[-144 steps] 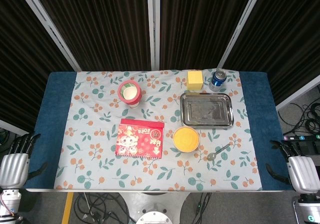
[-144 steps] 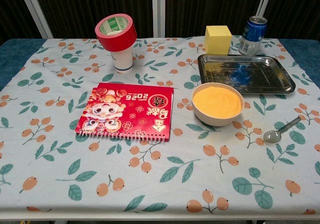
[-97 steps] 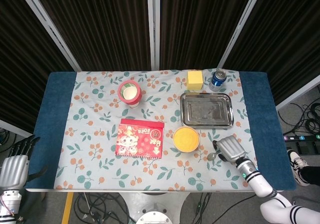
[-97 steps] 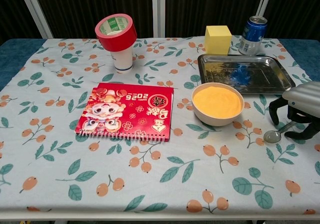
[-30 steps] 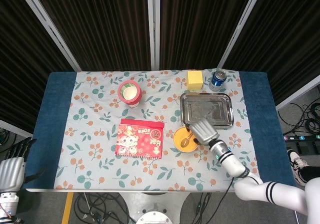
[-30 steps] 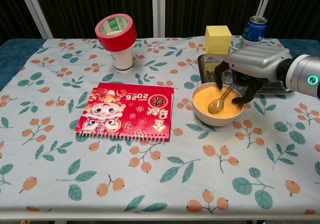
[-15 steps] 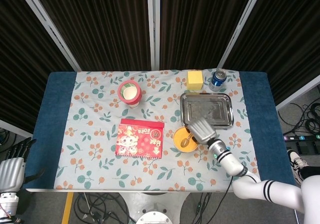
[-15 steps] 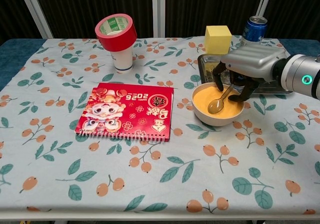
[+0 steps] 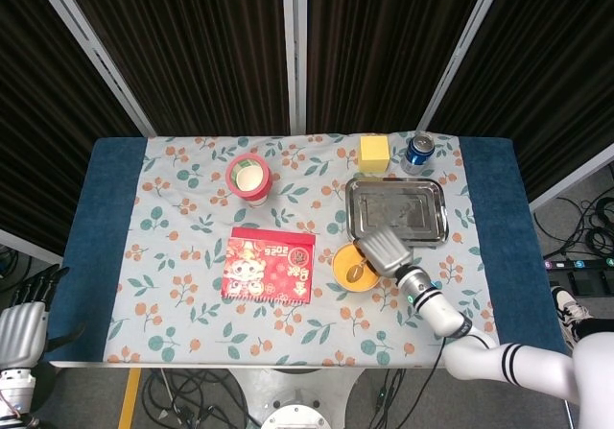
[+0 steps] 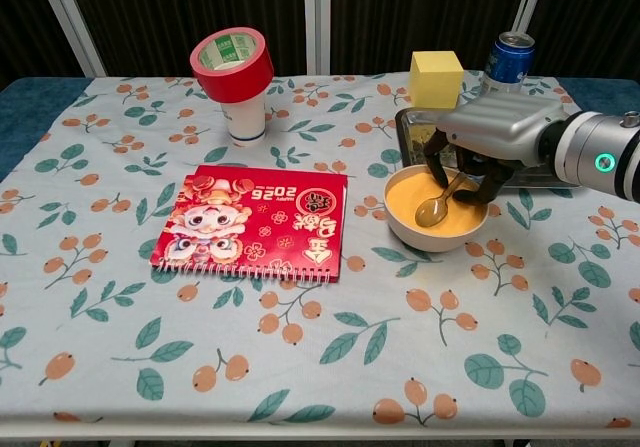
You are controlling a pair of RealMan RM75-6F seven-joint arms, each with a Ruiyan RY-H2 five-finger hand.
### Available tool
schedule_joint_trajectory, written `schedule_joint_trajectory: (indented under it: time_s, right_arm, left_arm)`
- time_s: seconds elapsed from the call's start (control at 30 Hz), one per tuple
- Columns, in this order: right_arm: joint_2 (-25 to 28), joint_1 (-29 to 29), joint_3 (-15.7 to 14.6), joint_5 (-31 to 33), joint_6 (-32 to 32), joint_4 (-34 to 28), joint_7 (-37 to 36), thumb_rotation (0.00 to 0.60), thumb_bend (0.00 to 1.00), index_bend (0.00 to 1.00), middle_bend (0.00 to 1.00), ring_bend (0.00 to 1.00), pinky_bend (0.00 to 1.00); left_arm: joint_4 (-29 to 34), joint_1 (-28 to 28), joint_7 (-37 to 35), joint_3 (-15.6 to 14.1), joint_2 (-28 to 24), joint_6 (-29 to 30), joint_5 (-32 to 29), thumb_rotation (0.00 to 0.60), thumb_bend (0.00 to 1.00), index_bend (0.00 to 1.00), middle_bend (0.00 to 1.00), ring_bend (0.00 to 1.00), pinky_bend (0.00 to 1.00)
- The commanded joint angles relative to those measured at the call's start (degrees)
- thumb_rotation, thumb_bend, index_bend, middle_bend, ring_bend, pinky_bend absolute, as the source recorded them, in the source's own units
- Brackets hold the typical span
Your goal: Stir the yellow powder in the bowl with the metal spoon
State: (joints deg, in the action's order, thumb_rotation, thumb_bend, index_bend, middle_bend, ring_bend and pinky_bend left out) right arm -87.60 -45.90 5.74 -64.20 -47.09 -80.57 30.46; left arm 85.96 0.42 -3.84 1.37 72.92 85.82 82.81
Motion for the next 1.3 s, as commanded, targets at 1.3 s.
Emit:
schedule_joint_trajectory:
  time_s: [1.3]
  right_arm:
    - [3.8, -9.9, -7.0, -6.4, -1.2, -0.9, 37.7, 0.600, 0.45, 0.77, 0.96, 0.93, 1.00]
  left_arm:
    - [-1.3, 0.2, -1.6, -0.1, 0.6, -0.1, 0.4, 0.600, 0.22, 0.19, 0.18, 0.12, 0.12]
